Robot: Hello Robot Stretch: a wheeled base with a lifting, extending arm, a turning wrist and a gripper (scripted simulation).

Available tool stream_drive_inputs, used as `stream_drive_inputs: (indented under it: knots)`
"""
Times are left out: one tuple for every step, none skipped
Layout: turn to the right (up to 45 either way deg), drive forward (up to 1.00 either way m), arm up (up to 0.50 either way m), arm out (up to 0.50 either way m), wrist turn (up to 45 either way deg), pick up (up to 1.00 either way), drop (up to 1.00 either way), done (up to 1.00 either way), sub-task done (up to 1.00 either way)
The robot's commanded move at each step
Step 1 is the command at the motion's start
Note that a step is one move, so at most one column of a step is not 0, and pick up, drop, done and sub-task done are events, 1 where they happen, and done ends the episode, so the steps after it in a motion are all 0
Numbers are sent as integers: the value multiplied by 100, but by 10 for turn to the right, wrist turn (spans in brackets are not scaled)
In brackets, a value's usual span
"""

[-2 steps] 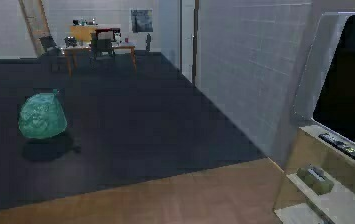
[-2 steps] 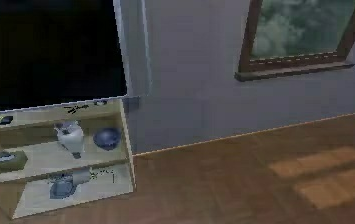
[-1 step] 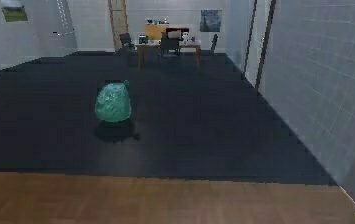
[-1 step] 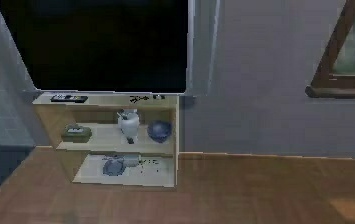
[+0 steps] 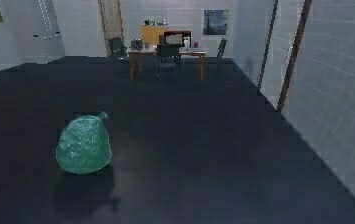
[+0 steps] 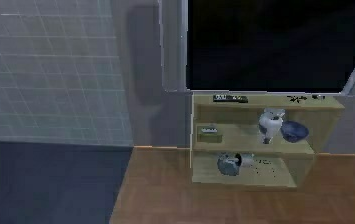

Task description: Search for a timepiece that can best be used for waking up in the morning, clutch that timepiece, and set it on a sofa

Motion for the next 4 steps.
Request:
stream_drive_inputs:
  knots:
    - [0,100,0,0,0,0,0,0,0]
    - [0,100,0,0,0,0,0,0,0]
    - [-270,0,0,0,0,0,0,0,0]
    - [0,10,0,0,0,0,0,0,0]
